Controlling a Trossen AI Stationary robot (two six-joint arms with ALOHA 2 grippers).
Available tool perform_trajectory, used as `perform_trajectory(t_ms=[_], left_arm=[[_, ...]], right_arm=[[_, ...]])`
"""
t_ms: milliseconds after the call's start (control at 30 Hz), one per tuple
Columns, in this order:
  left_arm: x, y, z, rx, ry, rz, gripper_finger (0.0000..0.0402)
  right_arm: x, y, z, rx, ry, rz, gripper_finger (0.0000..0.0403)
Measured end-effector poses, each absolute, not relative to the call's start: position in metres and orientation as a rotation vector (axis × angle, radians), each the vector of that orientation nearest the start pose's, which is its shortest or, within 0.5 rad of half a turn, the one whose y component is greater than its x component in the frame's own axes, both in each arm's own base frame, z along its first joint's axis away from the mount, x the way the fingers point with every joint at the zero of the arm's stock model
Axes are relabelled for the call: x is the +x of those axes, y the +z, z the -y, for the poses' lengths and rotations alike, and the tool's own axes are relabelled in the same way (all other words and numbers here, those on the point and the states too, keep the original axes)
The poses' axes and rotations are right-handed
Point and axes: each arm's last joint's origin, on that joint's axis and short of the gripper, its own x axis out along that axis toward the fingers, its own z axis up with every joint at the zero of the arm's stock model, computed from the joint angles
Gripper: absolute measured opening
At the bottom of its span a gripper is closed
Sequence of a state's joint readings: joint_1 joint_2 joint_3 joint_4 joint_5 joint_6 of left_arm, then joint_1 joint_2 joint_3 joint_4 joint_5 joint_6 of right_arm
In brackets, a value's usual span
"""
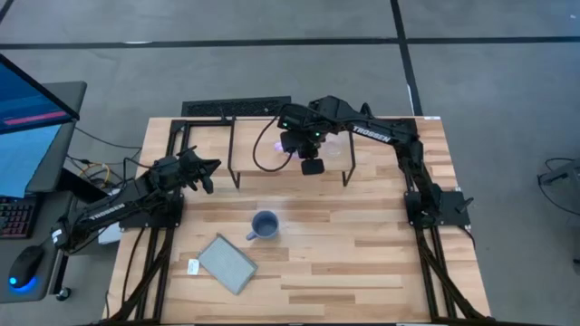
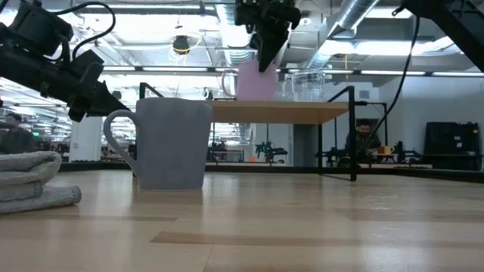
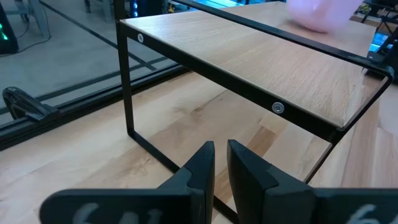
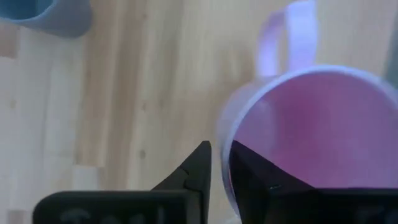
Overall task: Stack small to large cups/mugs on shelf
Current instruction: Put the pink mug on the shelf, then put the light blue mug on the shelf
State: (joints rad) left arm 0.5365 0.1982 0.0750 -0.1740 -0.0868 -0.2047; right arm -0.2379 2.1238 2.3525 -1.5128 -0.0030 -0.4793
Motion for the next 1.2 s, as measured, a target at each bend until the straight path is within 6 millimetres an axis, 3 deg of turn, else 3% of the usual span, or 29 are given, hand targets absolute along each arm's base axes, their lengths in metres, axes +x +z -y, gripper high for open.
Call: perform_trajectory(t_ms=[767, 967, 1200], left_arm=[[0.088, 0.157, -0.055, -0.240, 0.651, -0.238, 0.0033], [0.088, 0.157, -0.056, -0.240, 0.652, -0.238, 0.0033], [0.088, 0.157, -0.056, -0.240, 0.652, -0.239, 0.0033]], right_arm=[[0.398, 0.357, 0.098, -0.314, 0.047, -1.266, 0.0088], [0.390, 0.375, 0.096, -0.324, 0.024, -1.197, 0.0088], [0.369, 0.415, 0.091, -0.325, -0.045, -1.019, 0.0088]])
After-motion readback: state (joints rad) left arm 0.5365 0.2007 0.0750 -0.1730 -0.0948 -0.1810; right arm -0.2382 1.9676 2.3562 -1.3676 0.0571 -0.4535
